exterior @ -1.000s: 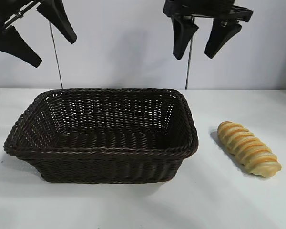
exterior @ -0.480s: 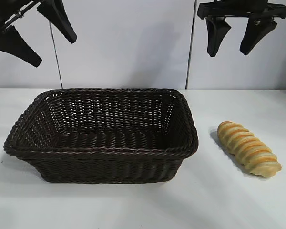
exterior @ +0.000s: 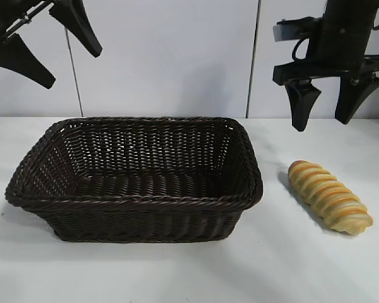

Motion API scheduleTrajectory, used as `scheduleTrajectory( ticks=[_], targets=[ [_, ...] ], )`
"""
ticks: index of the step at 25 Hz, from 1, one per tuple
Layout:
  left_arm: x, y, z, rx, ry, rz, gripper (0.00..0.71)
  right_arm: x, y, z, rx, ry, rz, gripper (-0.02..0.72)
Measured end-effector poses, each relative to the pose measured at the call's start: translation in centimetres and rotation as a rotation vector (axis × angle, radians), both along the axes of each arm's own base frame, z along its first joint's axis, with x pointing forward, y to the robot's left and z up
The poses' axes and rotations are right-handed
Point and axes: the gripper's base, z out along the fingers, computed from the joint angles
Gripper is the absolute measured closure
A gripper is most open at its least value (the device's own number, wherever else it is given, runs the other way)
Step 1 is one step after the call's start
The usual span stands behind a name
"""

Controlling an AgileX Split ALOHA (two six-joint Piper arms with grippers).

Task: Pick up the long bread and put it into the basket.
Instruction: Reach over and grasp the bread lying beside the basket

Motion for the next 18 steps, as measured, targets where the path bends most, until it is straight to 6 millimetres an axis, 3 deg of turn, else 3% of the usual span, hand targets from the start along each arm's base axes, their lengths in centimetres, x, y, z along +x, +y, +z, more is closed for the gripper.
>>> scheduleTrajectory(
  ticks=[11,18],
  targets=[
    [0.0,0.0,0.0,0.000,-0.001,0.000,0.124,-0.8,-1.6,-3.0,0.003,-0.013,-0.042,0.177],
    [0.1,0.0,0.0,0.000,-0.007,0.005,0.124,-0.7,-1.4,-4.7,0.032,0.025,-0.062,0.177]
  ],
)
